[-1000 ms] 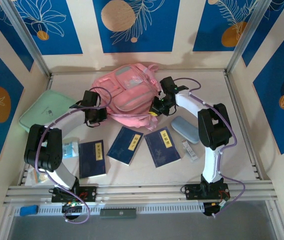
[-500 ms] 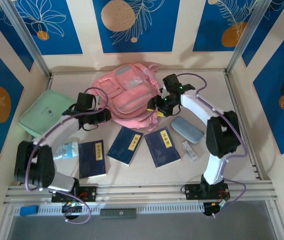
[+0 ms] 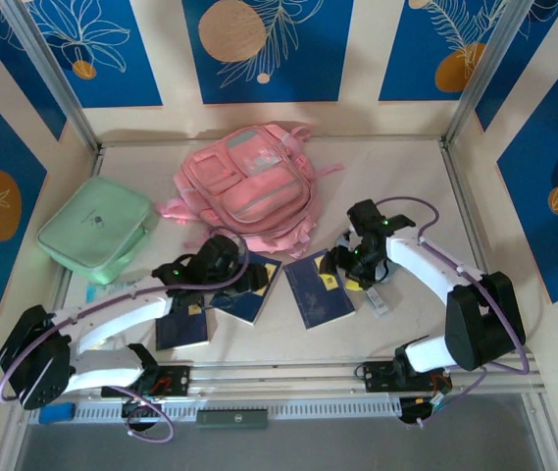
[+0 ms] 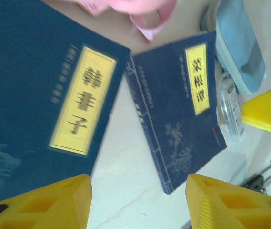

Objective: Pack the student bag
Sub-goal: Pick up the book from the bottom-center of the table.

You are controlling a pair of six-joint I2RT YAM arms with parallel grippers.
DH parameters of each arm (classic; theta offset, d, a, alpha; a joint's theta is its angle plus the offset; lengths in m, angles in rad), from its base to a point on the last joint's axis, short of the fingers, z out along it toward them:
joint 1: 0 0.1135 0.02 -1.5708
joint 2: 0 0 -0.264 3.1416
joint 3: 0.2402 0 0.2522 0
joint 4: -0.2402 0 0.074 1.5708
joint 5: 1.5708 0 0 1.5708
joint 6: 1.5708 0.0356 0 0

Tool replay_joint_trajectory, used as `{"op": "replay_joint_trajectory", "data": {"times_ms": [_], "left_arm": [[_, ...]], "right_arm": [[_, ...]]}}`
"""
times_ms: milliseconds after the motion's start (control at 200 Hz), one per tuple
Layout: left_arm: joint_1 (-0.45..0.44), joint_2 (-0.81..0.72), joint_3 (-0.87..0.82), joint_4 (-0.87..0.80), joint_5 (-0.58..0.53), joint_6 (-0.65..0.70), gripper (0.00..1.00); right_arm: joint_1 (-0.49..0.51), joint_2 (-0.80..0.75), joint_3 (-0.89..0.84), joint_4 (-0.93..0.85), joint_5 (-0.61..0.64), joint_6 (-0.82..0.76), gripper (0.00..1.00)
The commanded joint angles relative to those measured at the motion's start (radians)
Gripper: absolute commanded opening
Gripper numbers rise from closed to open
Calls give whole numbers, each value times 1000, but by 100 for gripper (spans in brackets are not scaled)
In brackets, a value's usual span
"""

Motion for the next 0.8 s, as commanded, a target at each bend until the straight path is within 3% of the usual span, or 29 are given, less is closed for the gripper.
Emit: {"op": "replay_joint_trajectory", "data": {"times_ms": [0, 245, 465, 620, 795], "left_arm": [[-72, 72, 15, 128, -76, -120, 55], [-163, 272, 34, 336, -109, -148, 56], [-166, 375, 61, 327, -101, -145, 54], [-163, 421, 98, 244, -121, -125, 46], [-165, 465, 141, 243, -92, -88, 42]], "right_arm": [[-12, 2, -39, 24, -10, 2, 71], [-4, 20, -113, 66, 32, -15, 74], [68, -54, -185, 71, -15, 79, 75], [169, -137, -212, 86, -54, 192, 75], [44, -185, -241, 64, -51, 128, 76]]}}
